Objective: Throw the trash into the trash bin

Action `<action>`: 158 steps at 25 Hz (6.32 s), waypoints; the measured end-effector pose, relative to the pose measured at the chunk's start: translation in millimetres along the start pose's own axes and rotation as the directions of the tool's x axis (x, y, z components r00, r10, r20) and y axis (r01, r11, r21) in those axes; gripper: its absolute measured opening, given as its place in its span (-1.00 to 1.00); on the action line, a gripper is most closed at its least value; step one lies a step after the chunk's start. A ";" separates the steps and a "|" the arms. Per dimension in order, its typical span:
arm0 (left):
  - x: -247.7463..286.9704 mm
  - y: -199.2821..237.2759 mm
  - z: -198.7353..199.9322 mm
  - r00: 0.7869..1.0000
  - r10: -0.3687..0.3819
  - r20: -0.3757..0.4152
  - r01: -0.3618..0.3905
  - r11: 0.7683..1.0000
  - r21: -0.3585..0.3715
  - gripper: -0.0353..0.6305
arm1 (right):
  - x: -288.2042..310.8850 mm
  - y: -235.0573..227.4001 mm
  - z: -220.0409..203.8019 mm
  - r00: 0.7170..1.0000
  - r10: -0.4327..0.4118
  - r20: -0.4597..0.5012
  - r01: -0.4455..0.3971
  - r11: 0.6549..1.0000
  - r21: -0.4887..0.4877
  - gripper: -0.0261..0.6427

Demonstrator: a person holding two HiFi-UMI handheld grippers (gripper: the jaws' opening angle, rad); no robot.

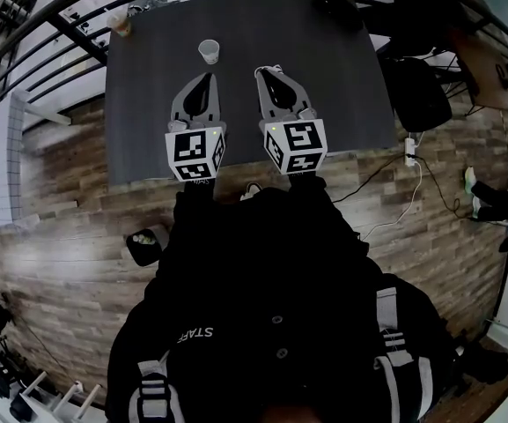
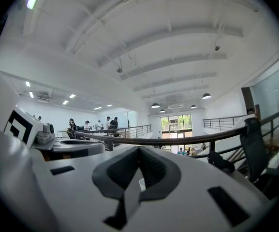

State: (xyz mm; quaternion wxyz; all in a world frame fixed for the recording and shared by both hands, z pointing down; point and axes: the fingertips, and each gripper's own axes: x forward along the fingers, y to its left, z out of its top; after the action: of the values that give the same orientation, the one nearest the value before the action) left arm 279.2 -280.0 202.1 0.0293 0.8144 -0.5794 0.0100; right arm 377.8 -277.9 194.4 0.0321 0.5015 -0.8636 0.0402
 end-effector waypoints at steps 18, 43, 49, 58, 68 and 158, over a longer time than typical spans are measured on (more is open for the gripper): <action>17.2 -3.2 -7.6 0.999 0.032 -0.004 -0.032 0.999 0.001 -0.89 | 1.1 -28.6 -21.2 0.999 -0.006 -0.033 0.007 1.000 0.025 -0.88; 59.5 -16.4 -126.0 0.972 0.000 -0.237 -0.022 0.996 -0.088 -0.89 | 30.4 -88.4 -146.4 0.947 -0.044 -0.318 0.080 0.992 0.101 -0.88; 71.9 -25.3 -171.7 0.948 -0.026 -0.318 -0.013 0.993 -0.120 -0.89 | 39.6 -100.1 -192.4 0.911 -0.025 -0.411 0.081 0.990 0.120 -0.88; 85.6 -39.9 -229.6 0.908 -0.057 -0.414 -0.003 0.990 -0.144 -0.89 | 44.7 -121.0 -246.8 0.862 -0.034 -0.506 0.096 0.991 0.097 -0.88; 91.2 -41.4 -270.7 0.874 -0.077 -0.479 0.002 0.988 -0.154 -0.89 | 59.0 -134.5 -301.6 0.802 -0.013 -0.598 0.096 0.990 0.108 -0.62; -359.7 266.9 -240.4 0.597 0.674 -0.435 -0.801 0.532 -0.274 -0.89 | 65.2 420.9 -222.4 0.580 0.623 -0.525 -0.723 0.691 0.022 -0.86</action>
State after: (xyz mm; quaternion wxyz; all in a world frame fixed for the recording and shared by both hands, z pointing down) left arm -86.8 -13.7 433.6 0.2868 0.4485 -0.8465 0.0028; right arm -16.8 -103.8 406.1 0.2821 0.1006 -0.9497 0.0916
